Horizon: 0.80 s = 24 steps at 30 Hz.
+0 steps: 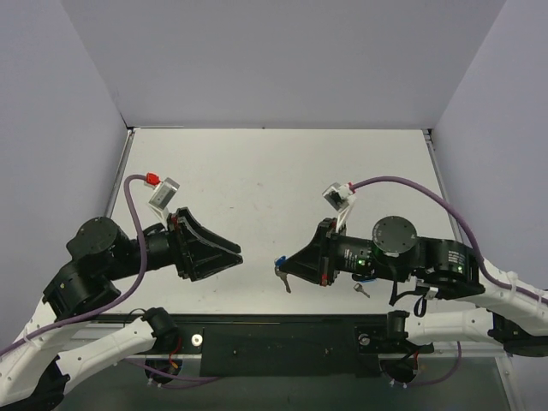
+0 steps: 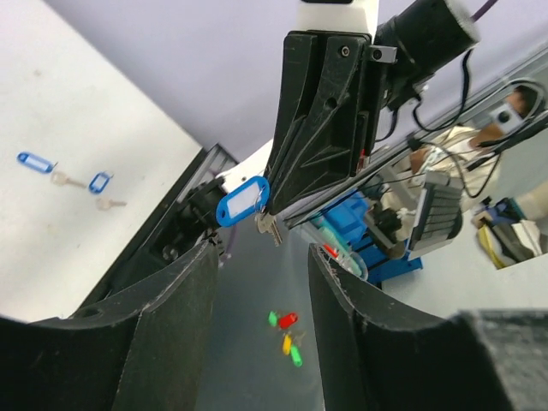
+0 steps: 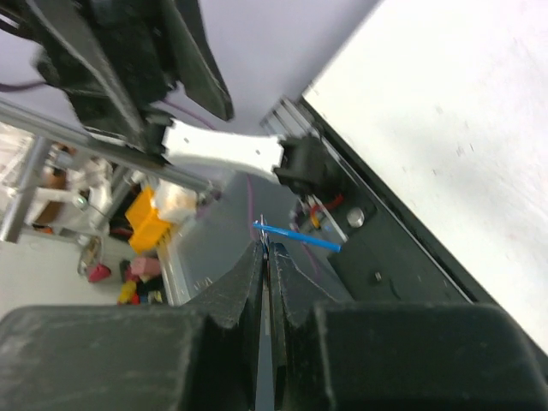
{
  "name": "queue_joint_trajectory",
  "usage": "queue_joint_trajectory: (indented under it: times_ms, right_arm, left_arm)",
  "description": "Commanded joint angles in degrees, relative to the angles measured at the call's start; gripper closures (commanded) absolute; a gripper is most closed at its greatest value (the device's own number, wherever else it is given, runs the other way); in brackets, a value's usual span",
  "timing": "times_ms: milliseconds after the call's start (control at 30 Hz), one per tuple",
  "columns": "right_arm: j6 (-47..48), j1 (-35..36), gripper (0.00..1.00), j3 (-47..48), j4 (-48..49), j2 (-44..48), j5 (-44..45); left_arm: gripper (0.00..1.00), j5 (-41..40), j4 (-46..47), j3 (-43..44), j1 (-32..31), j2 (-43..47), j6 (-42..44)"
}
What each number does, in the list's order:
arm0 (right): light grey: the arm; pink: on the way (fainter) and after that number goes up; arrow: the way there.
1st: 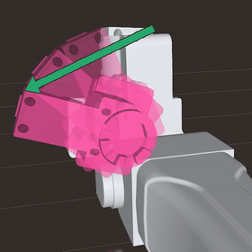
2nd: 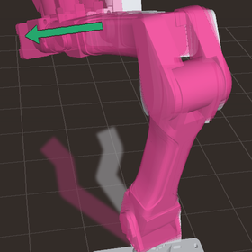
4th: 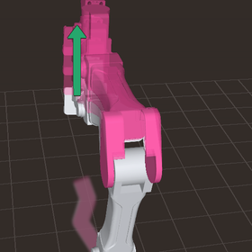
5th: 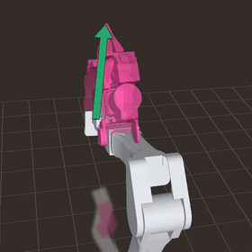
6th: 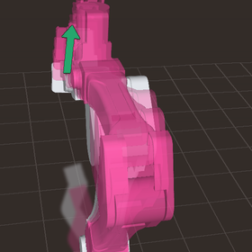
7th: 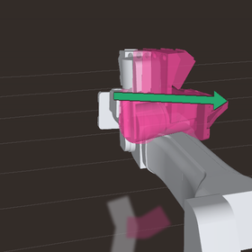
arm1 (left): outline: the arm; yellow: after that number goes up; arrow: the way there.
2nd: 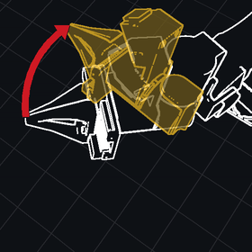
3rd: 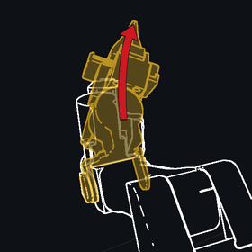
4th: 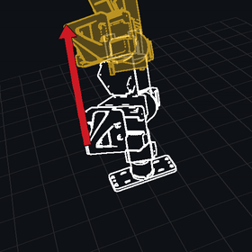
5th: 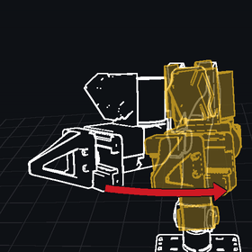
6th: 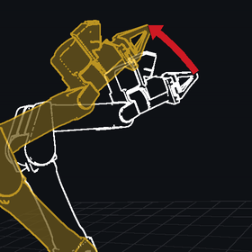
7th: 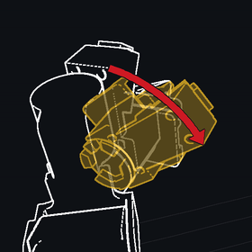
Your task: Remove the keys from the keyring
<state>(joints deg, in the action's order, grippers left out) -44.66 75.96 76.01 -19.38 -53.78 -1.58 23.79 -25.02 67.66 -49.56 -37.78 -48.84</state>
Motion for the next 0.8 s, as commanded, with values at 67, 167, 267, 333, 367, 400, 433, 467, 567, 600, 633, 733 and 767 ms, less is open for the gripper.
queue_joint_trajectory:
  times_ms: [67, 167, 267, 333, 367, 400, 433, 467, 567, 600, 633, 733, 767]
  right_arm:
    - [-0.7, -1.4, 1.0, 1.4, -11.1, -4.0, -7.5]
    - [0.1, -1.5, 1.0, 2.3, -11.1, -5.7, -11.1]
    - [1.1, -1.5, 1.0, 3.4, -11.2, -7.5, -12.4]
    - [1.7, -1.4, 1.0, 4.4, -12.3, -8.9, -14.1]
    - [1.7, -1.4, 1.0, 5.1, -13.0, -10.3, -14.4]
    - [1.7, -1.5, 1.0, 5.9, -15.2, -11.1, -14.2]
    - [1.8, -1.6, 1.0, 6.3, -16.9, -12.7, -14.1]
    - [1.9, -1.7, 1.0, 7.0, -18.9, -13.6, -14.4]
    - [2.0, -1.3, 1.0, 7.5, -19.4, -16.2, -17.0]
    - [2.1, -1.3, 1.0, 7.9, -19.2, -16.4, -17.0]
    - [2.3, -1.3, 1.0, 8.2, -19.0, -16.5, -17.0]
    - [3.1, -1.2, 1.0, 9.5, -18.5, -16.2, -17.4]
    - [3.3, -1.3, 1.0, 9.7, -18.2, -16.0, -17.7]
  left_arm:
    - [0.38, 1.1, -8.5, 0.8, -0.2, 0.4, 8.3]
    - [0.36, 5.9, -4.9, -2.1, -0.2, 1.1, 8.5]
    - [0.36, 8.1, -2.2, -5.4, -0.2, 2.2, 7.8]
    - [0.36, 9.2, -0.7, -6.8, -0.2, 2.8, 8.2]
    - [0.36, 9.6, 0.0, -7.2, -0.2, 3.0, 8.5]
    - [0.36, 9.5, 0.2, -8.1, -0.2, 3.2, 8.9]
    - [0.35, 9.0, 0.7, -8.7, -0.2, 3.4, 8.9]
    - [0.35, 9.2, 0.9, -9.9, -0.2, 3.4, 9.1]
    - [0.35, 11.4, 5.5, -13.4, -0.2, 3.7, 7.8]
    - [0.35, 11.6, 6.7, -15.1, -0.2, 4.0, 7.1]
    - [0.35, 12.3, 8.6, -15.8, -0.2, 4.2, 6.7]
    - [0.35, 14.5, 10.6, -17.5, -0.2, 5.3, 5.8]
    - [0.35, 14.6, 10.6, -17.6, -0.2, 5.7, 5.8]
